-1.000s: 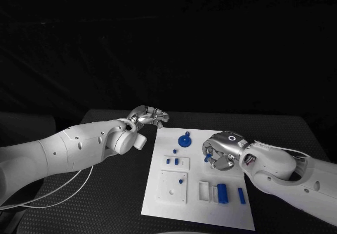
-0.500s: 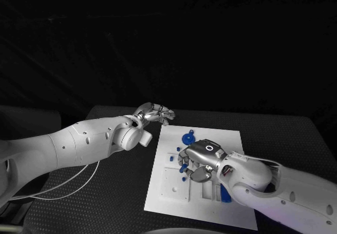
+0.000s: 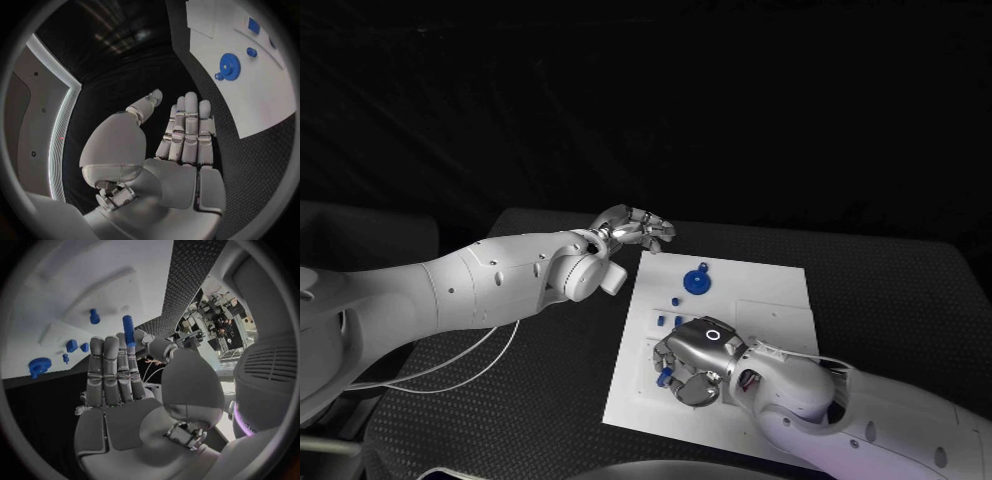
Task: Assemble the parts on the task board
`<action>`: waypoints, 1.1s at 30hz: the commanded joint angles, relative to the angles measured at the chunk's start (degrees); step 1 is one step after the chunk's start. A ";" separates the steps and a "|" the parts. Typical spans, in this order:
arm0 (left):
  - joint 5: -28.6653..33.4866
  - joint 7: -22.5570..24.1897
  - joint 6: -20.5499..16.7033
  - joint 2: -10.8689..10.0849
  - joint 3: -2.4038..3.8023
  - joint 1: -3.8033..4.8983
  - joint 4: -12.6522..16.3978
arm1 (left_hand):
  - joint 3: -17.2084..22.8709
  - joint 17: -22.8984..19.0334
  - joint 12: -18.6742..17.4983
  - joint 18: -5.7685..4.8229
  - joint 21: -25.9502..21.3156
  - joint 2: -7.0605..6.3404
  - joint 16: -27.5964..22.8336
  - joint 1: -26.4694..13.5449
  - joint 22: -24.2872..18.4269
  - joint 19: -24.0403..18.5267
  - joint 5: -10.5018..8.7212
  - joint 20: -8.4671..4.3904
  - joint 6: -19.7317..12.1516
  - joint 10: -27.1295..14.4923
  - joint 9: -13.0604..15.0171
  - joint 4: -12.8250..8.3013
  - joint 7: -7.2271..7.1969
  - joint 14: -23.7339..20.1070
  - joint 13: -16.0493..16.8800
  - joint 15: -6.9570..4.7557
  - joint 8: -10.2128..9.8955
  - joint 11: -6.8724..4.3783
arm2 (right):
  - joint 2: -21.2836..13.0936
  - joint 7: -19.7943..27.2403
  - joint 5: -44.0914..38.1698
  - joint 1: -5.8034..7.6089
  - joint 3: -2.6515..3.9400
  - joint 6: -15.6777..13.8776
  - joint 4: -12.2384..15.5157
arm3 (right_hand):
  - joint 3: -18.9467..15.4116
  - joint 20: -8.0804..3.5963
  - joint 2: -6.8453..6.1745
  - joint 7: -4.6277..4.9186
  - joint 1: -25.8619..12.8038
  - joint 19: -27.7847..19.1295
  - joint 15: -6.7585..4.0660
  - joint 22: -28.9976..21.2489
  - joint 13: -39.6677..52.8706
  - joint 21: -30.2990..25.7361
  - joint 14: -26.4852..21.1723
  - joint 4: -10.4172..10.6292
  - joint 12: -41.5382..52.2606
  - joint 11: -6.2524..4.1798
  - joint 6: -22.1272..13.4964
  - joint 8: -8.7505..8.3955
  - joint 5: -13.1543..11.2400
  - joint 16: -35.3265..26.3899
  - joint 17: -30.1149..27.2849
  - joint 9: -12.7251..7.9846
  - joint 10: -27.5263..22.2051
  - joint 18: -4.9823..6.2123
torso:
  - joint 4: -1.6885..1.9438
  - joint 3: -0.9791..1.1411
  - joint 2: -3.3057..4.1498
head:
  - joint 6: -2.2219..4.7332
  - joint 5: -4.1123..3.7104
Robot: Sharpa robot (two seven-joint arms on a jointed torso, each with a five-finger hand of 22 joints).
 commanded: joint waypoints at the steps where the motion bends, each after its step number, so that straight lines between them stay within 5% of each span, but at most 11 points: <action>1: 0.28 0.46 0.78 0.28 0.06 0.08 0.23 | -0.05 0.07 -0.11 0.58 -0.25 0.10 -0.24 -0.58 0.09 0.31 0.38 -0.04 -0.52 -0.32 -0.06 -0.08 -0.04 0.59 -0.09 0.00 0.29 0.01 | 0.63 0.95 -1.24 -0.50 -0.17 0.25 -0.31 | 0.35 -0.10 0.24 0.07 0.48 0.42 -0.41 0.07 0.08 0.20 0.14 -0.10 0.06 0.05 0.44 0.08 0.32 -0.31 -0.05 0.09 0.33 1.29 | 0.02 0.08 -0.03 | -0.28 0.38; 33: 0.28 0.21 1.03 0.04 0.06 0.08 0.31 | -0.10 0.20 -0.12 0.57 -0.35 0.12 -0.39 -0.68 0.17 0.34 0.37 -0.01 -0.62 -0.40 -0.10 -0.05 0.00 0.59 -0.11 0.03 0.29 0.04 | -0.46 -1.57 -5.60 -0.77 -0.33 0.23 -0.13 | 0.44 -0.22 0.21 0.01 0.59 0.64 -0.48 0.15 0.36 0.34 0.45 -0.41 0.12 -0.02 0.59 0.09 0.32 -0.33 0.05 0.24 0.48 1.29 | -0.03 0.07 -0.04 | -0.53 0.48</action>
